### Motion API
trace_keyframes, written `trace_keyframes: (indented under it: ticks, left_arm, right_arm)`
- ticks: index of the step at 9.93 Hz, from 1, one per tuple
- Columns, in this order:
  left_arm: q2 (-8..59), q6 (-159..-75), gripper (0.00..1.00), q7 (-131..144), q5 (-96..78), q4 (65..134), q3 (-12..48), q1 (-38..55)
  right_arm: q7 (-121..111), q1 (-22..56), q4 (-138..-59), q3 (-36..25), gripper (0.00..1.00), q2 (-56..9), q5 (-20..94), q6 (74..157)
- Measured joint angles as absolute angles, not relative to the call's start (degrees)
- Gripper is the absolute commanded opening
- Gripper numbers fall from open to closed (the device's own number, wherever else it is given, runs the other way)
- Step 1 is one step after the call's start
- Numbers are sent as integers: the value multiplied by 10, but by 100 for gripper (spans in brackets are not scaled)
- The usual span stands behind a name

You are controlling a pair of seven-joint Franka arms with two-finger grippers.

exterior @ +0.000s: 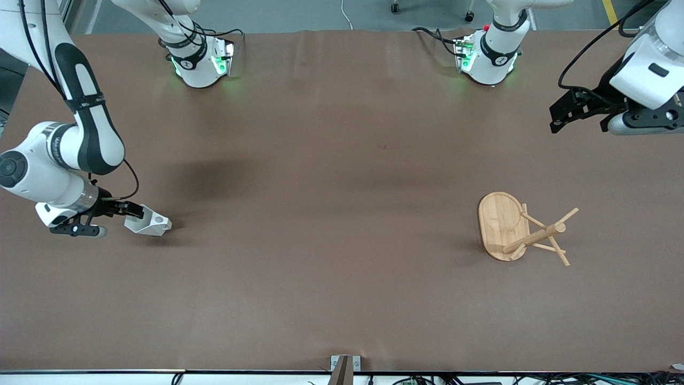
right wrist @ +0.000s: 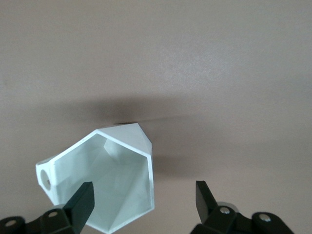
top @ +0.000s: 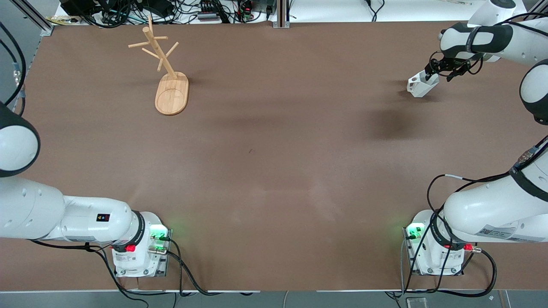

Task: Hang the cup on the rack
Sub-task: 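Close the right gripper on the white cup's rim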

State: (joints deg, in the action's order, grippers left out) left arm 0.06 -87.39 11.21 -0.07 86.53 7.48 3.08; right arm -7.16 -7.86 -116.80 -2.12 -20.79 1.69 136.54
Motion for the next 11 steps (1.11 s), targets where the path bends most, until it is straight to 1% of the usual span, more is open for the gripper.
trace_keyframes:
  ticks: [2, 3, 4, 5, 6, 8, 9, 10, 11]
  left_arm:
    - [13, -874, 100, 110, -1, 853, 75, 30]
    - [13, -874, 100, 103, -1, 850, 75, 29]
    - [12, -874, 100, 98, -1, 846, 74, 28]
    - [10, -874, 100, 96, -1, 844, 74, 28]
    - [8, -874, 100, 95, -1, 844, 74, 28]
    - [7, -874, 100, 93, -1, 844, 74, 28]
    - [7, -874, 100, 93, -1, 844, 74, 28]
    - [7, -874, 100, 93, -1, 844, 74, 28]
    - [7, -874, 100, 92, -1, 843, 74, 28]
  right_arm:
    - [-81, -79, -1168, -22, 54, -217, 17, 1379]
    - [-86, -79, -1168, -22, 48, -219, 17, 1385]
    - [-87, -79, -1168, -22, 45, -221, 17, 1391]
    - [-87, -79, -1168, -22, 44, -224, 17, 1394]
    - [-87, -79, -1168, -22, 41, -228, 18, 1397]
    - [-87, -79, -1168, -21, 32, -233, 19, 1406]
    - [-87, -79, -1168, -21, 23, -234, 19, 1406]
    - [-87, -79, -1168, -21, 9, -234, 19, 1406]
    - [-87, -79, -1168, -21, 1, -234, 19, 1405]
